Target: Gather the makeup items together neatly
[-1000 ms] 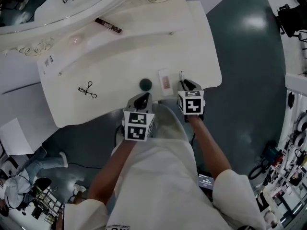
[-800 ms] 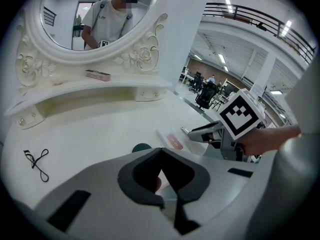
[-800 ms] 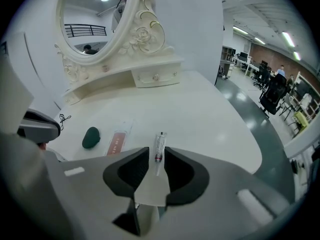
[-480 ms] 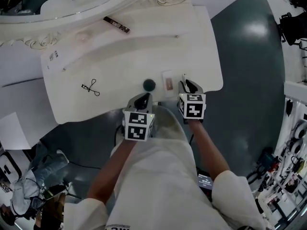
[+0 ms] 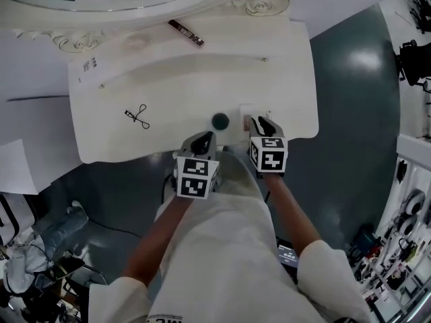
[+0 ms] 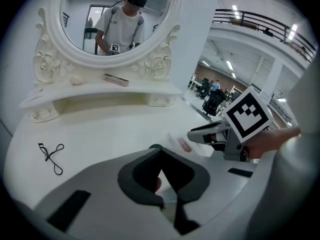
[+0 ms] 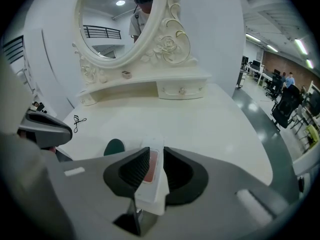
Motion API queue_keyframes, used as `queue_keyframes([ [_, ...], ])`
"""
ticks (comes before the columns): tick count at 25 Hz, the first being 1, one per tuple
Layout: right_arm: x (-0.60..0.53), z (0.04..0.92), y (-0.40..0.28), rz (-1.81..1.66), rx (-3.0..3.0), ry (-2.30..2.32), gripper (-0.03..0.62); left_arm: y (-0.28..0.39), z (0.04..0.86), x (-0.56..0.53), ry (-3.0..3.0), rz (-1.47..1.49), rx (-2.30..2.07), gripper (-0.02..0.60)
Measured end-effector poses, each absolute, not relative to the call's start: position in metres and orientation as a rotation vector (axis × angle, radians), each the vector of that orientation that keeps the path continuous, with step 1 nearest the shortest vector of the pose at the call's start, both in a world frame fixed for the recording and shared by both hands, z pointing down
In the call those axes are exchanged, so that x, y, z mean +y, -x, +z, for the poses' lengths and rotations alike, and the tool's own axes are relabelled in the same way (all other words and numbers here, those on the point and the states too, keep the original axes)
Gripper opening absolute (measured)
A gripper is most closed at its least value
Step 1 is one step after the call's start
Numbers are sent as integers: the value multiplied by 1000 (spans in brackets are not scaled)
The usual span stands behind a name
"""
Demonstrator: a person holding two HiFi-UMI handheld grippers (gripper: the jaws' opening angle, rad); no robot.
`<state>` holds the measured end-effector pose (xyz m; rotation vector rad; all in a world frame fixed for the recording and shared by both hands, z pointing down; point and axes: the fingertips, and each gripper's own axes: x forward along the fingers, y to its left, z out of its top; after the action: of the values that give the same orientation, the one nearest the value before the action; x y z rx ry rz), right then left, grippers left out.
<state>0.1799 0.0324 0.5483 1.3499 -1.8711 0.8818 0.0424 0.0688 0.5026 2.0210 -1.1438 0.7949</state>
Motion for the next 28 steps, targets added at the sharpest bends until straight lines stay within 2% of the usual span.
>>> queue_keyframes([
  [18, 15, 534, -86, 804, -2032, -1147, 84, 21, 505, 79, -1870, 701, -1322, 9],
  [28, 15, 526, -47, 768, -2096, -1066, 12, 57, 506, 82, -1762, 640, -1446, 10],
])
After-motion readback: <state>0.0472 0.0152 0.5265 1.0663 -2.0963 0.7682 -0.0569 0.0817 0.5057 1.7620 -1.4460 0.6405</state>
